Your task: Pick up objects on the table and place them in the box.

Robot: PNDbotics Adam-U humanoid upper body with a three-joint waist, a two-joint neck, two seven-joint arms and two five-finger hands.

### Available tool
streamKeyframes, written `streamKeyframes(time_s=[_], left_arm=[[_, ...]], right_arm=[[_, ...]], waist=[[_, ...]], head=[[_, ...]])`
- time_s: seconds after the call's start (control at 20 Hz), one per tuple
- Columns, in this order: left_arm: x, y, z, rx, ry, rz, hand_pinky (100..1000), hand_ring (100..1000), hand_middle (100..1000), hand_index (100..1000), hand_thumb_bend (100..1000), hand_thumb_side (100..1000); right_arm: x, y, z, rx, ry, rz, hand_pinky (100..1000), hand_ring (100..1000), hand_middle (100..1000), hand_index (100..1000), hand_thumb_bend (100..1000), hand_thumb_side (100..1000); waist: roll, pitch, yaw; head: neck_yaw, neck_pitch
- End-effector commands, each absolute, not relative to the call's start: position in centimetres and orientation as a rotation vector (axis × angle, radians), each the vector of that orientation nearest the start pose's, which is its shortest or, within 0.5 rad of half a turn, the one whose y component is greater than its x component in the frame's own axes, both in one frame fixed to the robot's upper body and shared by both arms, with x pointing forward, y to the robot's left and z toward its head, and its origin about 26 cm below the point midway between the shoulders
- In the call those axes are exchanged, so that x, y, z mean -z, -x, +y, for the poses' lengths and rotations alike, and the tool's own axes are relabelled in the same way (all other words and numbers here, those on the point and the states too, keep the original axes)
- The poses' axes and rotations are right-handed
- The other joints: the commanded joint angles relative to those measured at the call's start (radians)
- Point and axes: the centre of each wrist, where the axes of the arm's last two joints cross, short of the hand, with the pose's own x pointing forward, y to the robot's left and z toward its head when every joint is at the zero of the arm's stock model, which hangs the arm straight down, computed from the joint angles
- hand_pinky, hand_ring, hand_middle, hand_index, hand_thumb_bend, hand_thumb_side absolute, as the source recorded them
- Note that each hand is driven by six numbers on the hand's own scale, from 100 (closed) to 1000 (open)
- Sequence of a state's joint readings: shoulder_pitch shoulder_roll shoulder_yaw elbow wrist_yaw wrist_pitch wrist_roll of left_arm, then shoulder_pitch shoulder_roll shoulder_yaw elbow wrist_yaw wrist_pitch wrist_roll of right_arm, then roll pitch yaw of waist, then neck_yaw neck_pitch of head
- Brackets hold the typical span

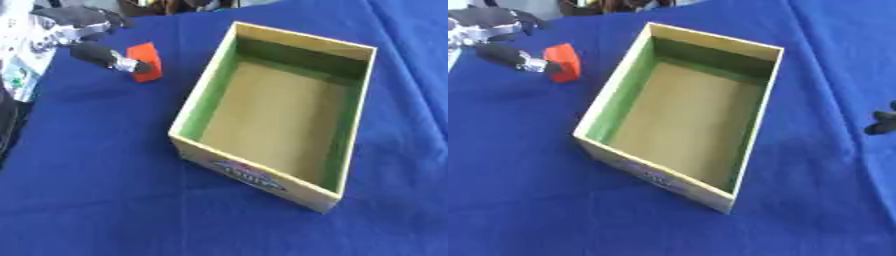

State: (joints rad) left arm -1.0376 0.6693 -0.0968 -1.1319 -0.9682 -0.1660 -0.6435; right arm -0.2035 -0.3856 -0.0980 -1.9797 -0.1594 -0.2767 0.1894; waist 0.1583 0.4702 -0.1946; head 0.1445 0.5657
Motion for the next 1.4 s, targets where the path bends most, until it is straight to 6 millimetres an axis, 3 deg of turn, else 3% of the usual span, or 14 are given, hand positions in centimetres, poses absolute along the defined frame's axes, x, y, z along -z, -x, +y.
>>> streamKeyframes(time_s=[0.05, 0.65, 1.1, 1.4], left_arm=[[-34.7, -44.3, 33.9, 1.514, -1.239, -1.221, 728, 874, 930, 1000, 776, 943], [-34.9, -44.4, 35.8, 1.474, -1.293, -1.147, 743, 874, 932, 1000, 762, 920], [-34.9, -44.3, 36.3, 1.526, -1.203, -1.087, 749, 874, 928, 1000, 743, 901], [-35.3, -44.1, 36.5, 1.500, -1.212, -1.106, 726, 856, 884, 996, 653, 910]], right_arm=[[-19.3, -28.9, -30.2, -0.554, 0.044, -2.441, 847, 612, 527, 764, 100, 841], [-19.5, -29.0, -29.9, -0.571, 0.044, -2.451, 848, 609, 524, 762, 100, 846], [-19.3, -29.0, -29.7, -0.578, 0.050, -2.435, 850, 609, 523, 761, 100, 849], [-19.2, -29.0, -29.6, -0.580, 0.049, -2.423, 851, 609, 522, 761, 100, 852]], waist=[[-0.003, -0.016, -0.009], [0.017, 0.015, -0.058], [0.022, 0.026, -0.052], [0.027, 0.028, -0.053]], head=[[0.012, -0.025], [0.043, -0.060], [0.039, -0.056], [0.042, -0.061]])
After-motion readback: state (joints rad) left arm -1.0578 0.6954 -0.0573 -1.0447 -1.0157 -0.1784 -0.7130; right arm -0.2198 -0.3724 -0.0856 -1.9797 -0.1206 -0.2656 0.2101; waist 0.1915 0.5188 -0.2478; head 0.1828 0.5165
